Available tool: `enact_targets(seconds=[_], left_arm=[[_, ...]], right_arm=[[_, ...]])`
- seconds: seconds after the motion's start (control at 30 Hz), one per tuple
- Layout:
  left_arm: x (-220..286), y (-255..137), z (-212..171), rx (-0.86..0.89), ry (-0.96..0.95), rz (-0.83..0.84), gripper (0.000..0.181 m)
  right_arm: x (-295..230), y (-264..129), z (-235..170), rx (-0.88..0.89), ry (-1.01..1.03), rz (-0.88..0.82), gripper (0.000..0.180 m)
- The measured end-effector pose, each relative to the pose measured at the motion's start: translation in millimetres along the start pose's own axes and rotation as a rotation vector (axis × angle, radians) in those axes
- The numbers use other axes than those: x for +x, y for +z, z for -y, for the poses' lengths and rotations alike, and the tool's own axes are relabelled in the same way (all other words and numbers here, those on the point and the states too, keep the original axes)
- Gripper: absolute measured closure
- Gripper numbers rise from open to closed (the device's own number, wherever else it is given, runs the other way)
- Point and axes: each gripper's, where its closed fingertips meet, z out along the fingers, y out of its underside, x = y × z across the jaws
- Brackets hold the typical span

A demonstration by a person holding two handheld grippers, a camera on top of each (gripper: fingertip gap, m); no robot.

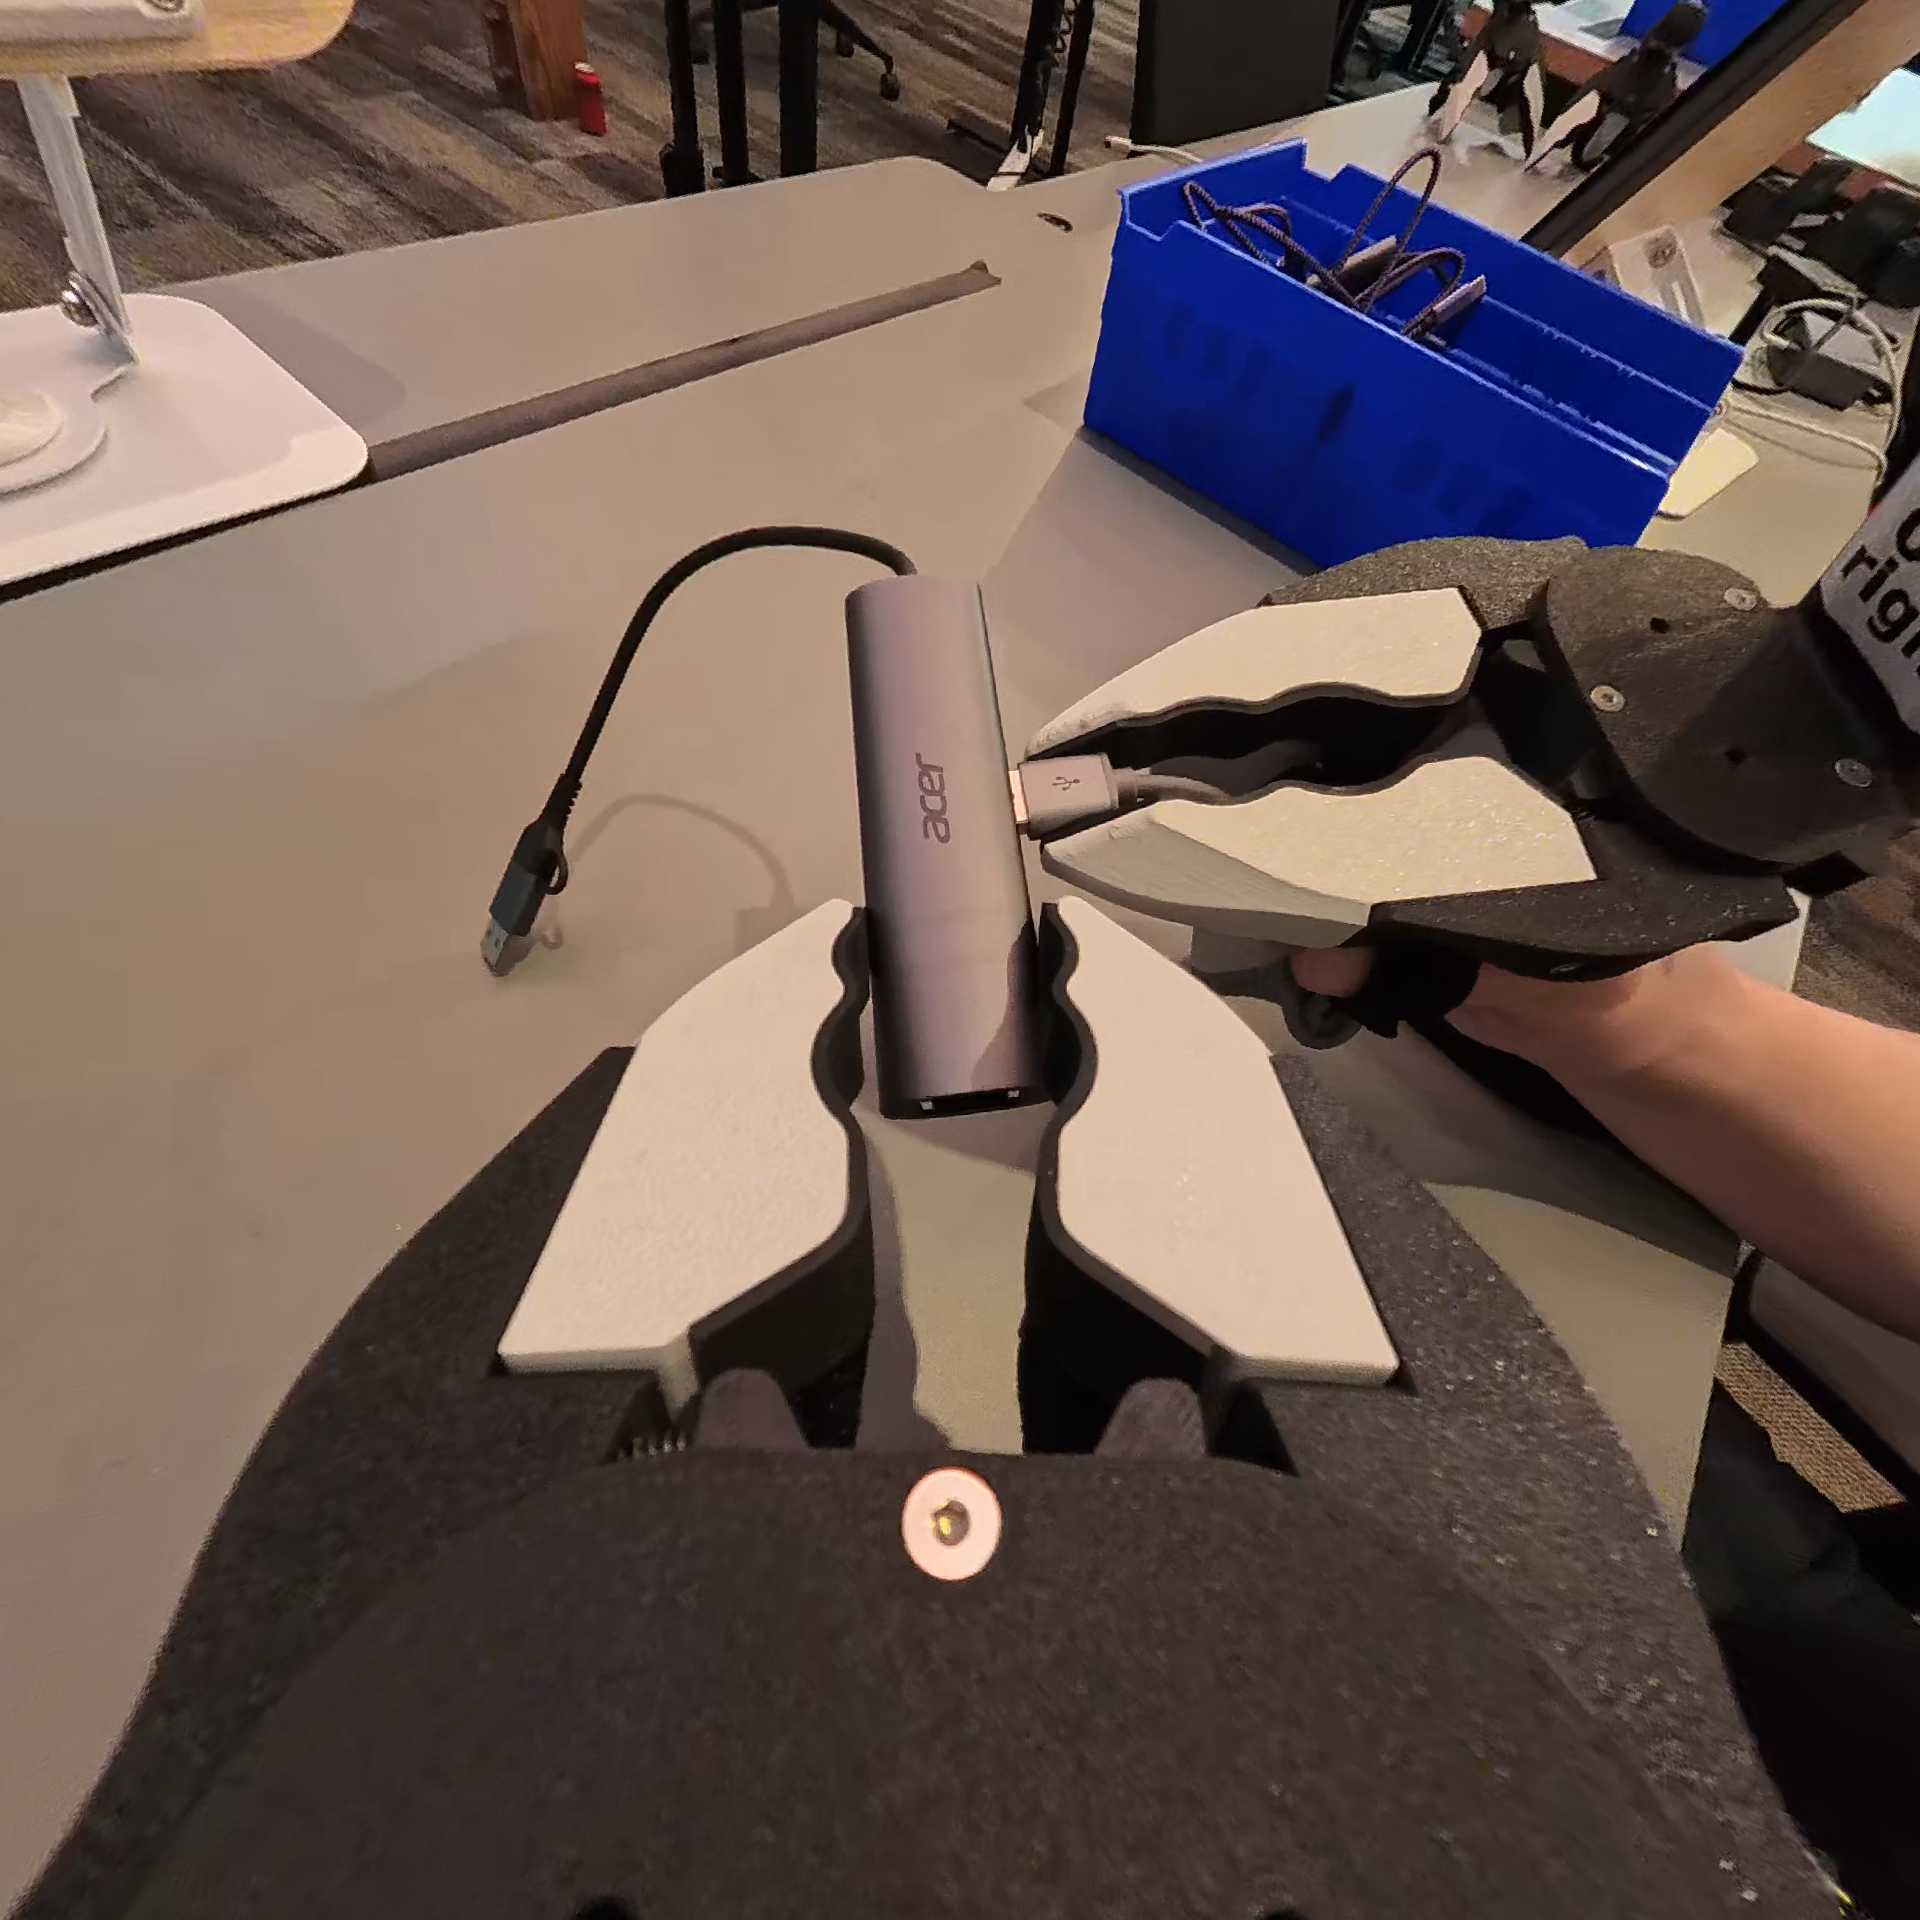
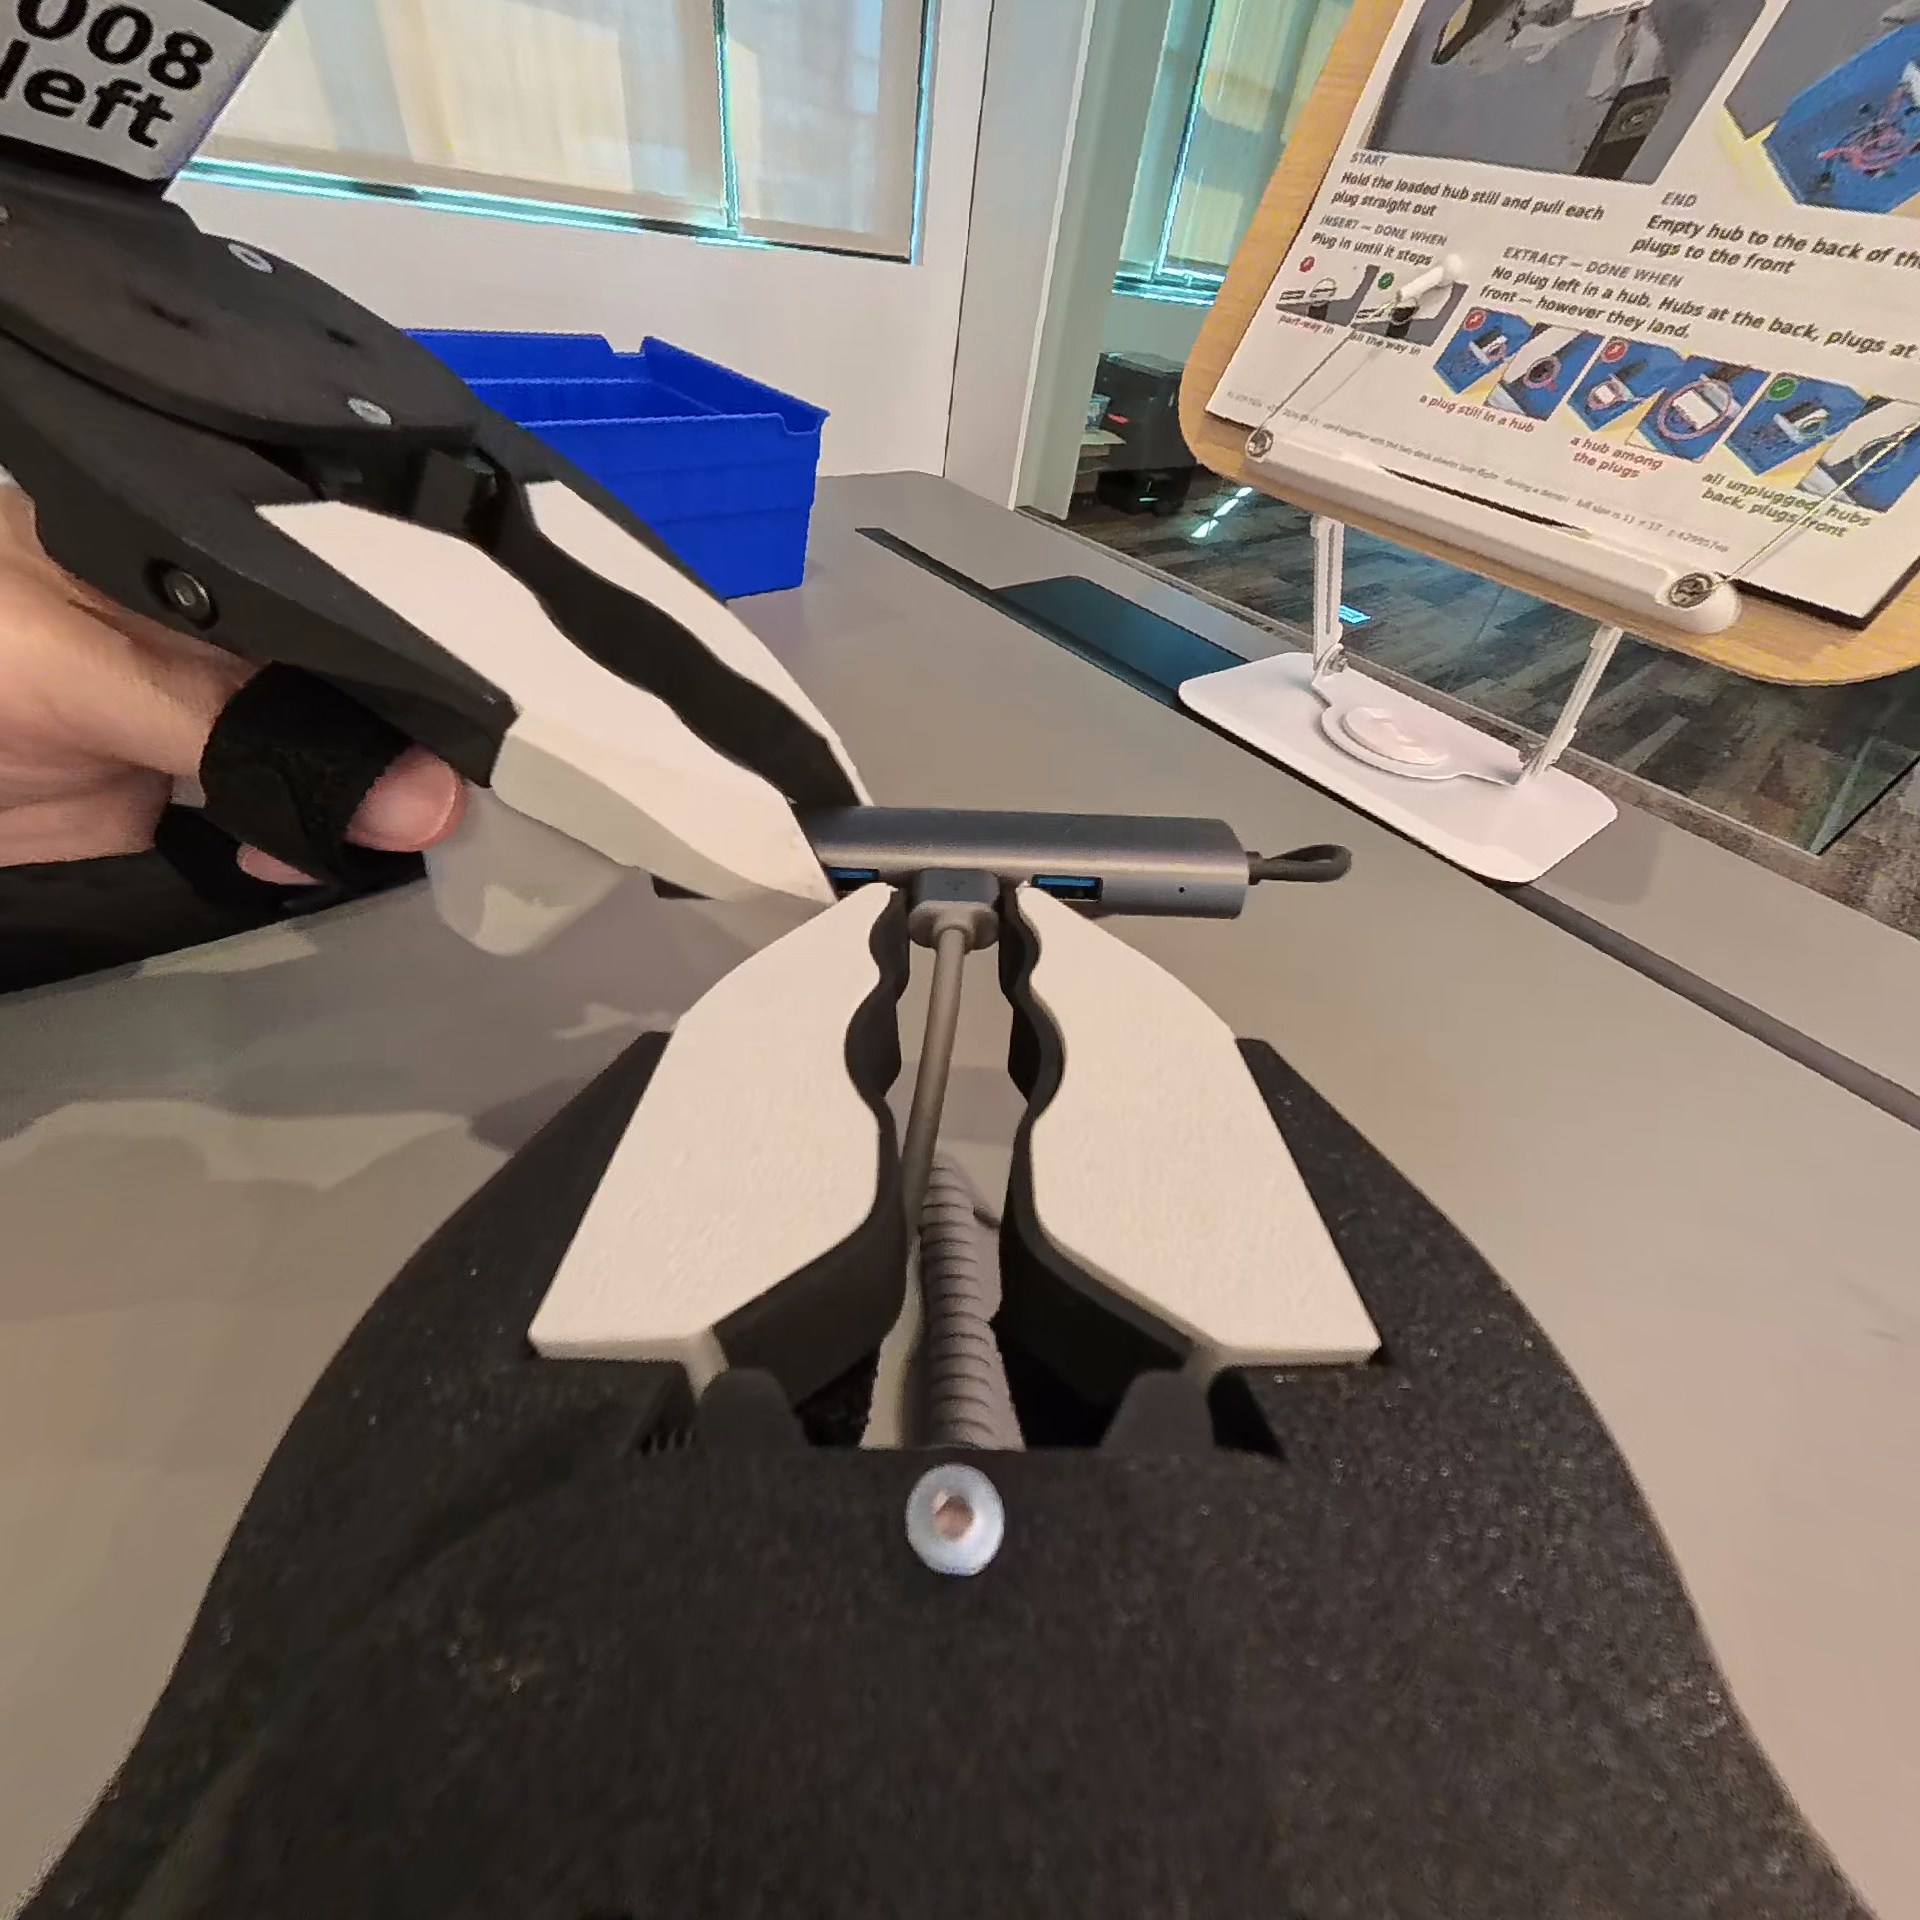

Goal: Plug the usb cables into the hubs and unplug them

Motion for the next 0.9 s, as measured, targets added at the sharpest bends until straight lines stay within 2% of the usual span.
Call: enact_targets(seconds=[0.17,0.9], left_arm=[[-0.9,0.1,-5.8,-0.045,0.064,0.032,0.15],[-0.8,-4.5,-7.6,-0.058,0.102,0.051,0.15]], right_arm=[[-2.3,1.2,-2.3,-0.017,-0.029,0.005,0.163],[-6.6,2.1,-4.5,-0.025,-0.084,0.032,0.163]])
